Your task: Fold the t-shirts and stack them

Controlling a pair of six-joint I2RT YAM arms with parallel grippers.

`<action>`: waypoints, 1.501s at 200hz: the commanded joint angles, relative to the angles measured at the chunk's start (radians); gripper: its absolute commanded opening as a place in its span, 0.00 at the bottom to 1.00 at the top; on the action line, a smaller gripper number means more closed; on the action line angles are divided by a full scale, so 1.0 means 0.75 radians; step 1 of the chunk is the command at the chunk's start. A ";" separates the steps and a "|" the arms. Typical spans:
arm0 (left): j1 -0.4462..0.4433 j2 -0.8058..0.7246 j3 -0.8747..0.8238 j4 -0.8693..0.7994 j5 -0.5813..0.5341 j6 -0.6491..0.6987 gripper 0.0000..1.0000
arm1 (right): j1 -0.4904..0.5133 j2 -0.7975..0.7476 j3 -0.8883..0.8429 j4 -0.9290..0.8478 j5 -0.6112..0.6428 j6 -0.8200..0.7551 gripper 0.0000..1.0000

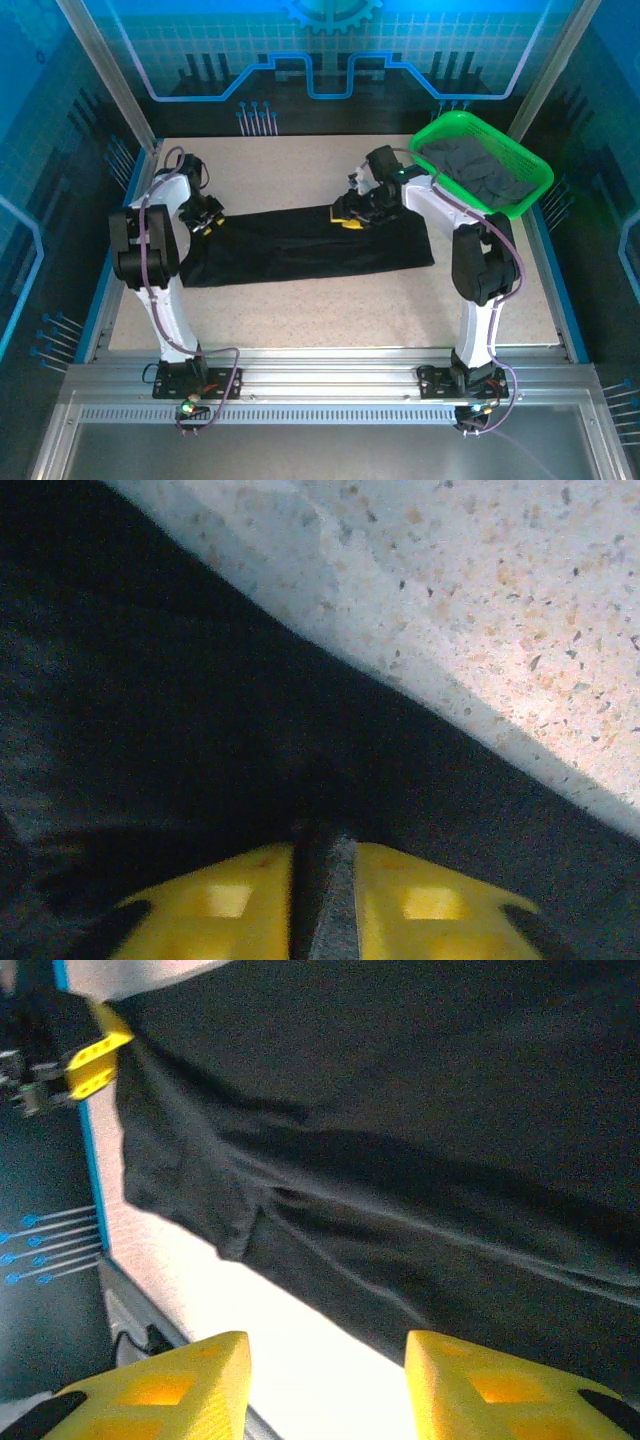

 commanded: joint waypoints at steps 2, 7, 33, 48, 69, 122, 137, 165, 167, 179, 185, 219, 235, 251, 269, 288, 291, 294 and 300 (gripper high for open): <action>-0.038 -0.201 0.001 -0.059 -0.174 -0.016 0.46 | -0.106 -0.072 -0.018 -0.090 0.210 -0.083 0.43; -0.040 -0.245 -0.026 -0.062 -0.189 -0.042 0.46 | -0.124 -0.068 -0.013 -0.111 0.245 -0.097 0.41; -0.088 -0.486 -0.260 -0.019 -0.146 -0.277 0.43 | -0.199 0.002 0.055 -0.235 0.435 -0.160 0.28; -0.141 -0.556 -0.394 0.026 -0.048 -0.418 0.38 | -0.215 0.077 0.120 -0.311 0.550 -0.194 0.22; -0.214 -0.545 -0.518 0.119 0.080 -0.584 0.31 | -0.218 0.210 0.237 -0.409 0.685 -0.230 0.17; -0.273 -0.238 -0.456 0.262 0.141 -0.761 0.26 | -0.215 0.443 0.358 -0.580 0.891 -0.175 0.13; -0.274 -0.114 -0.328 0.240 0.156 -0.712 0.27 | -0.213 0.442 0.307 -0.592 0.892 -0.151 0.12; -0.274 0.136 -0.018 0.209 0.228 -0.582 0.30 | -0.175 0.317 0.069 -0.549 0.840 -0.053 0.12; -0.274 0.152 0.001 0.209 0.228 -0.577 0.30 | -0.173 0.302 0.049 -0.545 0.834 -0.040 0.12; -0.276 0.243 0.144 0.238 0.254 -0.544 0.32 | -0.145 0.214 -0.090 -0.507 0.795 0.034 0.11; -0.281 0.294 0.226 0.262 0.278 -0.537 0.33 | -0.124 0.168 -0.162 -0.483 0.774 0.080 0.11; -0.378 0.689 0.851 0.268 0.436 -0.502 0.35 | 0.048 -0.052 -0.503 -0.299 0.591 0.437 0.11; -0.436 0.863 1.151 0.239 0.474 -0.524 0.36 | 0.158 -0.058 -0.533 -0.243 0.505 0.590 0.11; -0.474 0.971 1.310 0.288 0.498 -0.601 0.37 | 0.251 -0.029 -0.516 -0.184 0.433 0.721 0.11; -0.499 1.011 1.333 0.408 0.507 -0.692 0.37 | 0.308 0.014 -0.451 -0.169 0.403 0.810 0.12; -0.505 1.023 1.336 0.516 0.519 -0.739 0.38 | 0.314 0.039 -0.408 -0.147 0.367 0.862 0.13; -0.505 1.023 1.339 0.529 0.520 -0.740 0.38 | 0.313 0.041 -0.403 -0.143 0.361 0.866 0.13; -0.505 1.023 1.343 0.536 0.522 -0.744 0.39 | 0.310 0.043 -0.397 -0.142 0.357 0.869 0.13; -0.503 1.023 1.359 0.545 0.526 -0.745 0.40 | 0.305 0.044 -0.387 -0.145 0.350 0.871 0.14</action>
